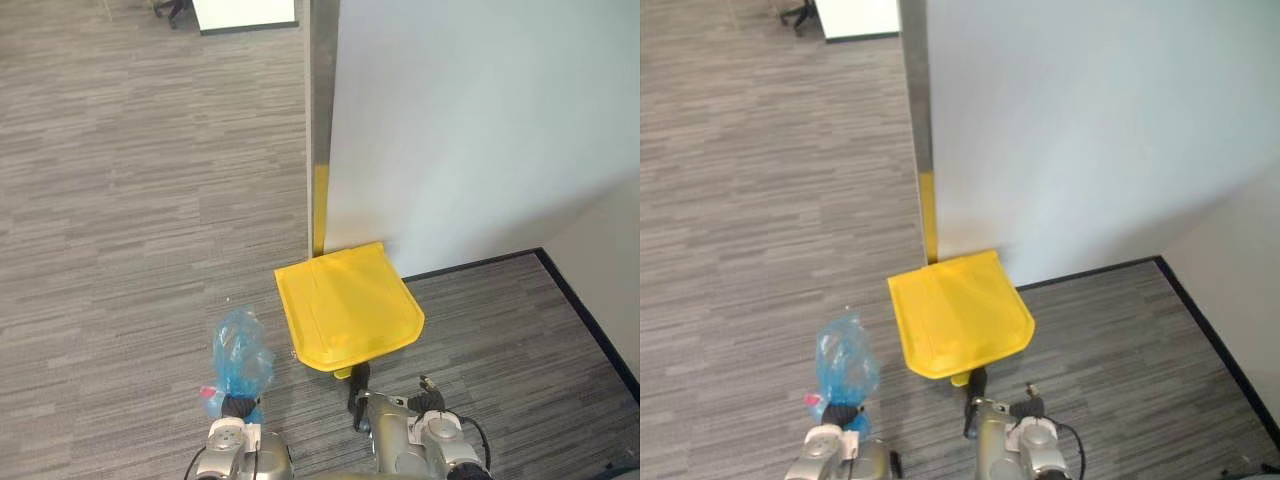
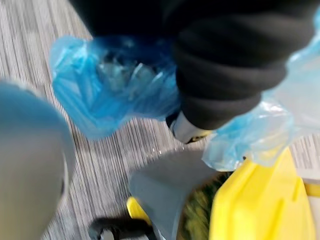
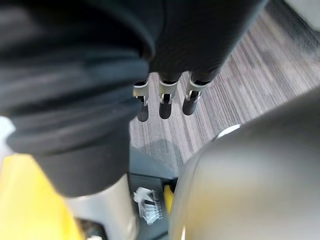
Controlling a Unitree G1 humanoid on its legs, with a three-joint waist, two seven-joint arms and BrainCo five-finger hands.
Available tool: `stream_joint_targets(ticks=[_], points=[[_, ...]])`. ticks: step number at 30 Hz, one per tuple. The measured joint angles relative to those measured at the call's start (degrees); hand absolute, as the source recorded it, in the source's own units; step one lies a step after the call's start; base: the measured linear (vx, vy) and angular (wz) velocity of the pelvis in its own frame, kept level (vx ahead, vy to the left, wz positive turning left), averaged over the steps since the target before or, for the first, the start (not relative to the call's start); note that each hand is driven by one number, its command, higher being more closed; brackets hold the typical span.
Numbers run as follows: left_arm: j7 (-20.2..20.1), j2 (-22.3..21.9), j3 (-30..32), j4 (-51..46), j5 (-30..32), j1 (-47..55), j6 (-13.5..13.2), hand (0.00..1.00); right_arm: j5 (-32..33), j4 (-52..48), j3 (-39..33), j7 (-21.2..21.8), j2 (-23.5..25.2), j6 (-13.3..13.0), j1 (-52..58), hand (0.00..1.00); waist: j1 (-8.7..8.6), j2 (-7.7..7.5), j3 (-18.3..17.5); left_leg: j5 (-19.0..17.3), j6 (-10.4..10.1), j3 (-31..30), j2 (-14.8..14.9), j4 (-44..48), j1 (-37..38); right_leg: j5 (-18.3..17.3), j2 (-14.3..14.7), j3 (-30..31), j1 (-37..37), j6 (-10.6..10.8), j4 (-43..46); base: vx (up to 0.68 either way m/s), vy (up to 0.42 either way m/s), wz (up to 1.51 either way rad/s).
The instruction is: Gather rubbish on tea table into small bin, then transfer packed bag to large trash can.
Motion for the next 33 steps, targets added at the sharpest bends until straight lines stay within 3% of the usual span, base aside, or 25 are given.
stream_joint_targets(ticks=[4, 10, 19, 23, 27, 33], points=[[0.01, -0.57, 0.1, 0.04, 0.89, -0.59, 0.02, 1.0, 0.1, -0.53, 0.46, -0.02, 0.21, -0.11, -0.11, 0.0, 0.87, 0.25, -0.23, -0.91, -1.2, -0.82, 2.55, 0.79, -2.66, -0.59, 1.39, -1.99, -2.51, -2.02, 1.99, 0.11, -0.086, 0.12], [-0.17, -2.91, -0.44, 0.04, 0.88, -1.61, 0.03, 1.0, 0.13, -1.16, 1.41, -0.01, -0.01, -0.13, -0.22, 0.0, 0.8, 1.08, -1.04, 0.08, -2.73, -1.35, 2.98, -1.44, -3.06, -2.64, 1.03, -3.69, -4.6, -3.09, 4.74, 0.13, -0.026, 0.07], [0.09, -0.75, -1.0, -8.35, -0.5, -3.27, -0.5, 1.0, 3.07, -13.32, 10.05, -0.16, 0.14, -0.15, -4.59, 0.0, 1.42, 1.84, -0.73, 0.89, -1.33, -3.63, 4.64, 6.98, -16.56, -2.69, -0.61, -8.29, -11.18, -3.92, 6.41, 0.0, -0.03, 0.3], [0.29, 0.91, -2.31, -12.94, -1.5, -4.66, -0.96, 1.0, 5.51, -20.96, 10.63, -1.28, -0.89, -0.92, -12.3, 0.0, 2.36, 1.91, 1.43, 0.23, -1.05, -4.58, 4.77, 7.45, -19.3, -2.36, -1.1, -9.08, -12.68, -3.67, 6.01, -0.09, -0.046, 0.17], [1.47, 2.9, -2.91, -16.02, -1.66, -5.9, -1.12, 1.0, 7.57, -25.52, 10.93, -2.76, -3.23, -1.27, -17.62, 0.0, 3.8, 1.83, 2.62, 0.4, -1.41, -7.17, 5.9, 8.34, -22.67, -1.88, 0.69, -9.34, -14.42, -3.49, 4.94, -0.08, -0.09, 0.12], [1.38, 3.94, -5.53, -19.12, -3.44, -6.13, -1.12, 1.0, 9.92, -25.94, 9.7, -4.56, -7.79, -0.88, -27.62, 0.0, 4.13, 1.85, 5.89, 0.99, -2.44, -8.24, 7.45, 8.23, -23.22, -1.97, 2.21, -10.22, -14.77, -3.58, 5.1, -0.01, -0.068, -0.01]])
